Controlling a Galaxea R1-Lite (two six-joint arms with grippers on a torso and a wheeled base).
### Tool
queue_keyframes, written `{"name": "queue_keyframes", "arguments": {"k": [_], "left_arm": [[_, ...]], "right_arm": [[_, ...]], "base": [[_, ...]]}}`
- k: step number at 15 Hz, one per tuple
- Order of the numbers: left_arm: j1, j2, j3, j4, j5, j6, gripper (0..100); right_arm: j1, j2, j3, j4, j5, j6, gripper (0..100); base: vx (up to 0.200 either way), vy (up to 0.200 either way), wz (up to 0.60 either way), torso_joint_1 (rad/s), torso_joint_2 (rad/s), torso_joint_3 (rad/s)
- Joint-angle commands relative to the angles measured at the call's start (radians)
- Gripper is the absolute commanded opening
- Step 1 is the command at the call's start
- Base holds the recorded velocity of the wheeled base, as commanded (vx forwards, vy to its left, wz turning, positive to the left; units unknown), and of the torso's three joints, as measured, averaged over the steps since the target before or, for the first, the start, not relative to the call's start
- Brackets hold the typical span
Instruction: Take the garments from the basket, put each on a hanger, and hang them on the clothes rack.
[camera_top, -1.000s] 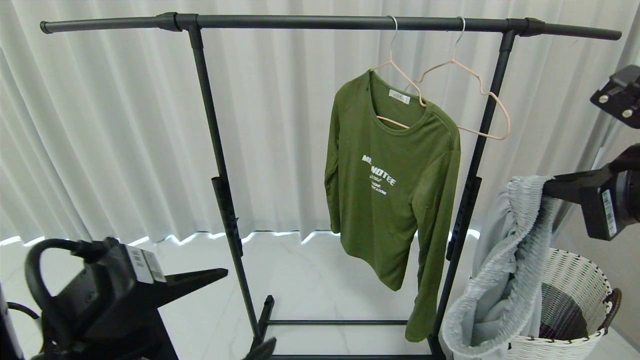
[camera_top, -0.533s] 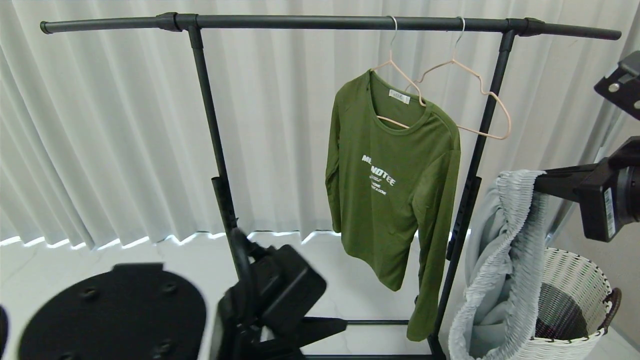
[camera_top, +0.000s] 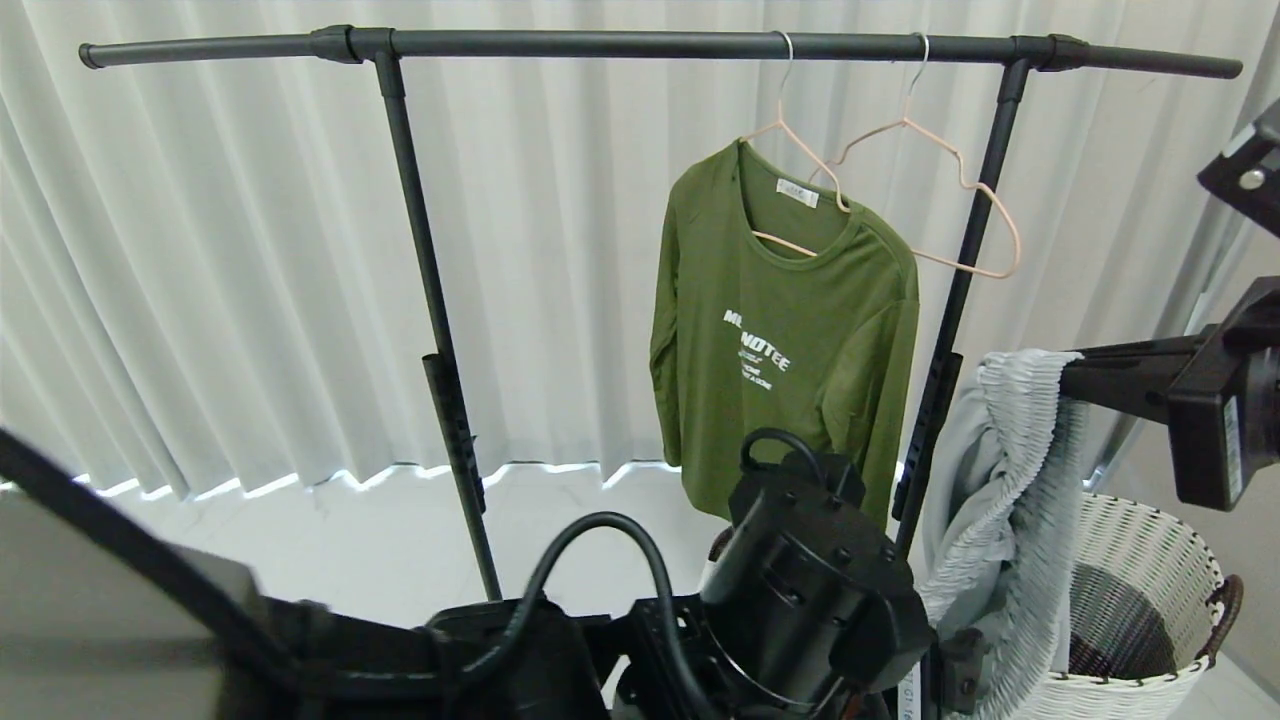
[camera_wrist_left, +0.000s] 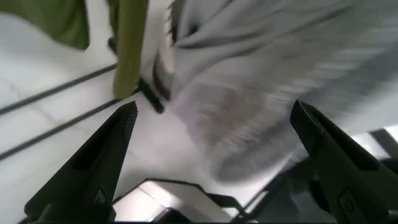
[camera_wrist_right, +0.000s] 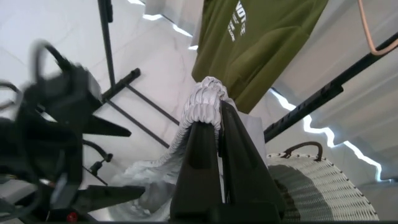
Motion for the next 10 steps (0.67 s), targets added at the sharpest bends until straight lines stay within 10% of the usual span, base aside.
{"name": "queue_keyframes", "arguments": {"k": [1,9,10], "left_arm": [[0.006,0.104,-0.007,0.001,0.012,-0.011,100],[0.001,0.087,0.184,0.000,0.121,-0.011,100],[0.000,0.056,0.205,0.000,0.120,-0.009,0]], "right_arm": [[0.006,-0.015,0.000,0.001,0.000,0.000,0],[-0.001,-0.031,0.023,-0.001,-0.003,0.003,0],[-0.004,-0.031,0.036,-0.001,-0.003,0.003,0]], "base": [[0.000,0.000,0.00,0.000,0.00,0.000],[0.000,0.000,0.00,0.000,0.00,0.000],[0.000,0.000,0.00,0.000,0.00,0.000]]}}
